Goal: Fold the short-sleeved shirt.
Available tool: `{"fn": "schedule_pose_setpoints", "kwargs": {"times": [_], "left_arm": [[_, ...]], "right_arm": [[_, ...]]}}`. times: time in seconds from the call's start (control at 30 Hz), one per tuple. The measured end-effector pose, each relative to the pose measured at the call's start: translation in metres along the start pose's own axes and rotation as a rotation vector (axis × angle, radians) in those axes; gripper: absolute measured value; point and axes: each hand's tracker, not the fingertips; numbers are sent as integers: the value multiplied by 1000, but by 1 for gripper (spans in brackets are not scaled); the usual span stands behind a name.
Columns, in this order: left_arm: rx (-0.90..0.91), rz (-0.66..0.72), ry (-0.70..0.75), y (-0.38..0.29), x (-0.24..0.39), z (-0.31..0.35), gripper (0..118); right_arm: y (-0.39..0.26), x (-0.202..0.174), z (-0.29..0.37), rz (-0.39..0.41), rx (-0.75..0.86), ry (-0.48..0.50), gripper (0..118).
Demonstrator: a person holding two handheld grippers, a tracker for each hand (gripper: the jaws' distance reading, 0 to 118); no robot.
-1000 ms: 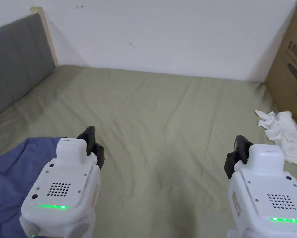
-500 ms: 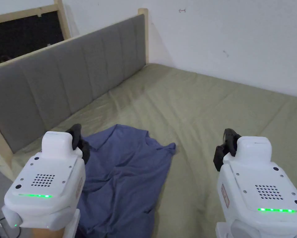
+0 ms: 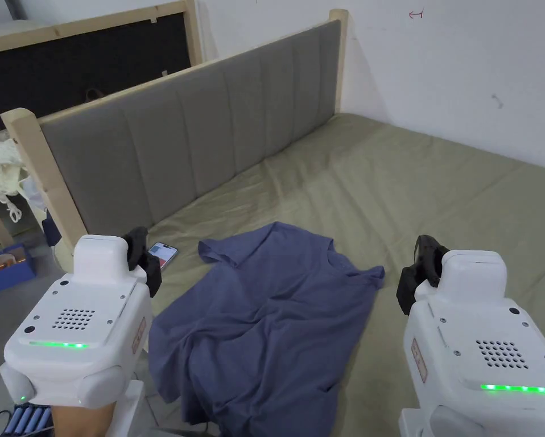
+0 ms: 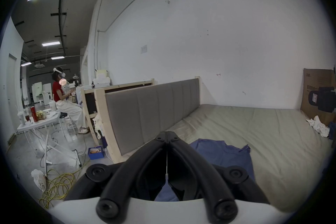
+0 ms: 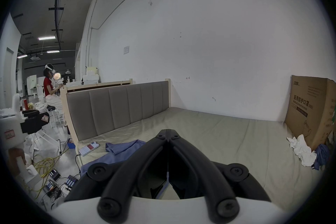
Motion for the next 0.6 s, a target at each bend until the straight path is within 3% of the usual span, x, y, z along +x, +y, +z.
{"fn": "schedule_pose_setpoints", "kwargs": {"times": [0.2,0.5,0.53,0.57,0.6], "left_arm": [[-142,32,-155,-1,22,-45,3],[-397,22,-262,-23,80,-145,3],[-440,7,-264,-27,86,-155,7],[-481,6,-263,-34,93,-166,22],[-537,10,-276,-40,98,-177,50]], "right_arm": [[-1,19,-1,16,-9,-42,2],[-7,51,-11,48,-43,-118,2],[-8,55,-12,52,-48,-125,2],[-9,59,-13,56,-54,-134,2],[-11,63,-14,60,-59,-144,2]]}}
